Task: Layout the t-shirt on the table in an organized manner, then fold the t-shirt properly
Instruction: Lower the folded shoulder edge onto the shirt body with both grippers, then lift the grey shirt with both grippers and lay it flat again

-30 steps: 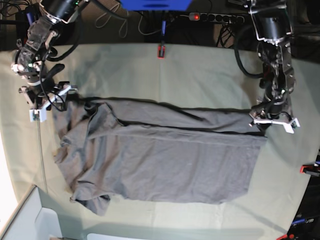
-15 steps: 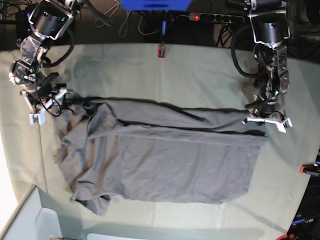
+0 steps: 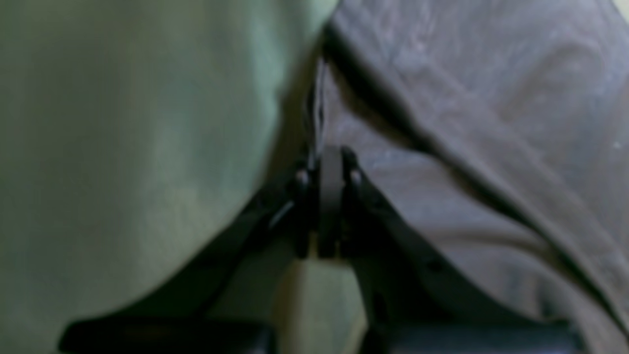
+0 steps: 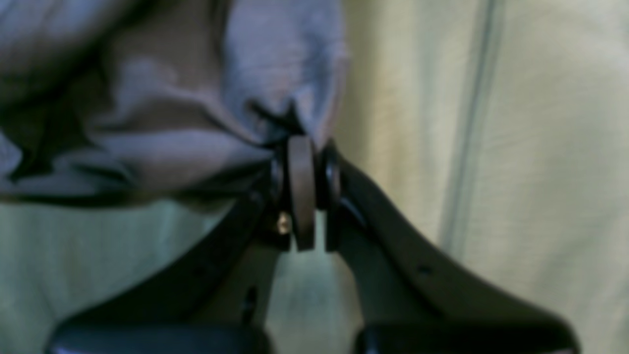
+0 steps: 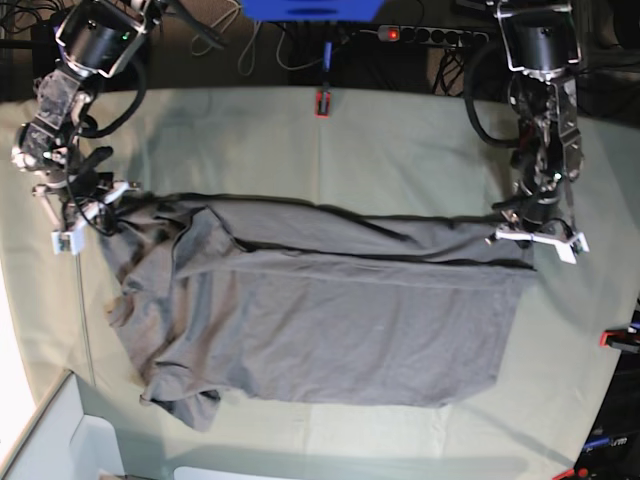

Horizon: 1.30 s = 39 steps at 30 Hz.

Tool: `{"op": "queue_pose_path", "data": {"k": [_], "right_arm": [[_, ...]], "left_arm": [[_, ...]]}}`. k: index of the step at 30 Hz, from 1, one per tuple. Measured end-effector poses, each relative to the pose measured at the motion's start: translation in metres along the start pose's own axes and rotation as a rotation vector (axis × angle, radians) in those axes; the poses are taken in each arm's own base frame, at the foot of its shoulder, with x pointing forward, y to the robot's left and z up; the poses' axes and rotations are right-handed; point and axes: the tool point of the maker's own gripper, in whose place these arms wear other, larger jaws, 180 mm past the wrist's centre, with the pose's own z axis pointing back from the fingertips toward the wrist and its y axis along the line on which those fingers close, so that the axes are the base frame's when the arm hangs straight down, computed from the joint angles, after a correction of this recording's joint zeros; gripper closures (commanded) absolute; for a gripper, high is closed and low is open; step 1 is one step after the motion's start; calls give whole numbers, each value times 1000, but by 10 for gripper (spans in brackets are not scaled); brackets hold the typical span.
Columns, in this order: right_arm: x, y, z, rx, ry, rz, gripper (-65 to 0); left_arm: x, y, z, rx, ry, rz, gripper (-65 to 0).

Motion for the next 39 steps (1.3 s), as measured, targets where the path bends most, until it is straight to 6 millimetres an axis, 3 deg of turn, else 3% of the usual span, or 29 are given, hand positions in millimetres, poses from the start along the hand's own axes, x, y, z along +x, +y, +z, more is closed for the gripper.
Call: {"op": "queue_pose_path", "data": {"k": [2, 7, 9, 14, 18, 22, 25, 29, 31, 35, 39], "right_arm": [[12, -6, 8, -30, -20, 31, 0], [80, -8, 27, -78, -182, 70, 0], [86, -8, 27, -85, -156, 70, 0], [78, -18, 28, -107, -107, 53, 0], [76, -18, 29, -106, -104, 67, 0], [62, -22, 30, -112, -72, 70, 0], [65, -24, 33, -121, -79, 76, 0], [68, -31, 48, -146, -109, 116, 0], [52, -34, 54, -161, -70, 131, 0], [31, -34, 58, -159, -29, 134, 0], [3, -30, 63, -139, 0, 141, 0]], "left_arm": [[14, -7, 3, -15, -37, -1, -1], [56, -34, 6, -72, -122, 4, -1], [64, -42, 5, -85, -98, 7, -1], [82, -38, 3, -82, -73, 70, -1], [71, -32, 2, -69, -33, 68, -1], [60, -23, 5, -54, -17, 59, -1], [54, -20, 7, -48, -3, 56, -1], [78, -25, 25, -82, -81, 15, -1], [80, -22, 35, -76, -104, -6, -1], [58, -8, 49, -56, -66, -34, -1], [43, 22, 63, 3, -57, 1, -1]]}}
